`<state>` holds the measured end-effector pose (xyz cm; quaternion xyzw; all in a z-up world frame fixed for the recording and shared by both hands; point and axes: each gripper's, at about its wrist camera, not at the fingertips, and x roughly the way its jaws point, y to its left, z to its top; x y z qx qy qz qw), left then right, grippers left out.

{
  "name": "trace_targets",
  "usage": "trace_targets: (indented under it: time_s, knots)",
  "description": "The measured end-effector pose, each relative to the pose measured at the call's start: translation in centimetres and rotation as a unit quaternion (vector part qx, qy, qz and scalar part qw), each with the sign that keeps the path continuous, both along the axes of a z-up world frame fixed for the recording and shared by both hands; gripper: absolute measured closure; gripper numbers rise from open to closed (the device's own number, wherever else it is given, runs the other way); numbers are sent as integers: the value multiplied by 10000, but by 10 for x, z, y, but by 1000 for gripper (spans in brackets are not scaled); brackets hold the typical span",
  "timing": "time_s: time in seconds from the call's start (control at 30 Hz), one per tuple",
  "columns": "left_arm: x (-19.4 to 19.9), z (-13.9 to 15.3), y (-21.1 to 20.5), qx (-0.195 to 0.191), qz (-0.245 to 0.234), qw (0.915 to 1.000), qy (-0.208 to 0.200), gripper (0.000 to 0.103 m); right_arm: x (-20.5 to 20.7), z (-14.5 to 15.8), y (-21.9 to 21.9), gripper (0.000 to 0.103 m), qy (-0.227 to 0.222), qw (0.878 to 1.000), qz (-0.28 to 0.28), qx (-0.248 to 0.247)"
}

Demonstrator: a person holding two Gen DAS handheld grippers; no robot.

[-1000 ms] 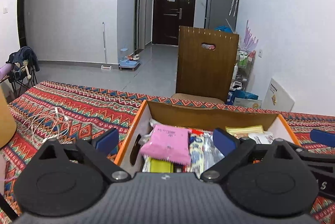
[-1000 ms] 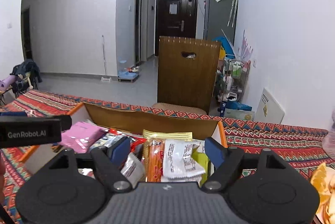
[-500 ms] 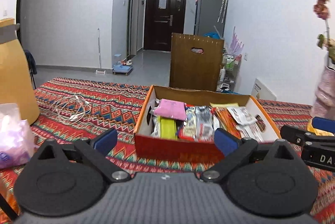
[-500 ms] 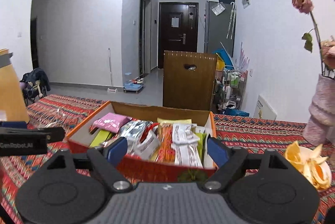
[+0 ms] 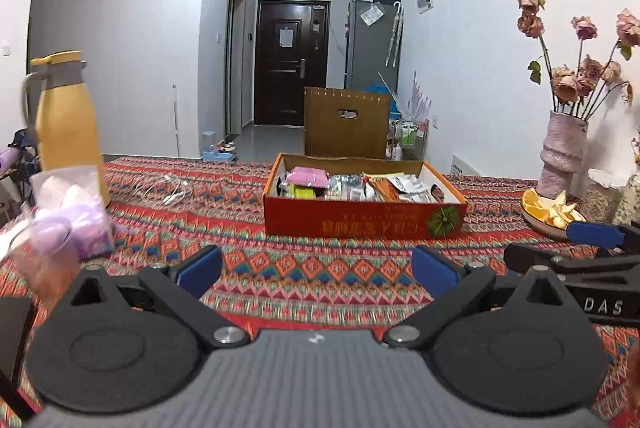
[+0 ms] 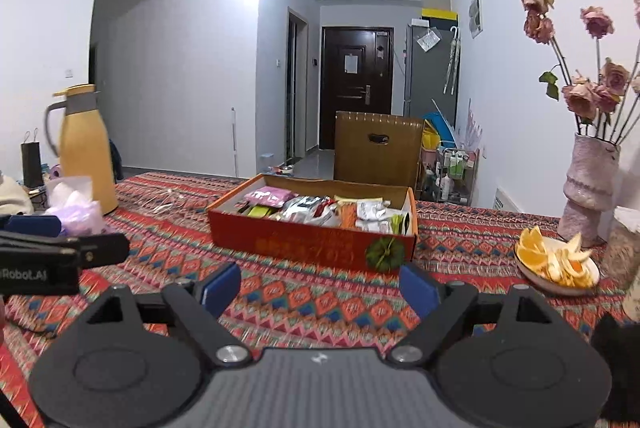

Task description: Organize snacks

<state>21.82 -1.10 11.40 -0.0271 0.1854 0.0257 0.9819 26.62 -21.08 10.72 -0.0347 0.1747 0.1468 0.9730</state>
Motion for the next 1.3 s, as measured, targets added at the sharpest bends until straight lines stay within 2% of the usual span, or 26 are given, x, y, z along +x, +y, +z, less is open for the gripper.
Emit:
trace_targets:
  time_s: [0.4, 0.67, 0.87, 1.03, 1.3]
  knots:
    - [-118, -37, 1, 0, -28, 9999, -160, 0, -119, -38, -1, 15, -123, 9998, 154, -55]
    - [-180, -53, 6, 126, 76, 9991, -387, 0, -186, -59, -6, 13, -161, 9997, 129, 116]
    - [-218, -59, 15, 301, 109, 9988, -361, 0, -224, -71, -10, 12, -101, 9997, 155, 186]
    - [-237, -61, 20, 213, 235, 9987, -399, 0, -245, -80, -8, 12, 69, 9993, 306, 221]
    - [-240, -61, 24, 99, 299, 9984, -468, 0, -256, -80, -2, 12, -79, 9997, 232, 89]
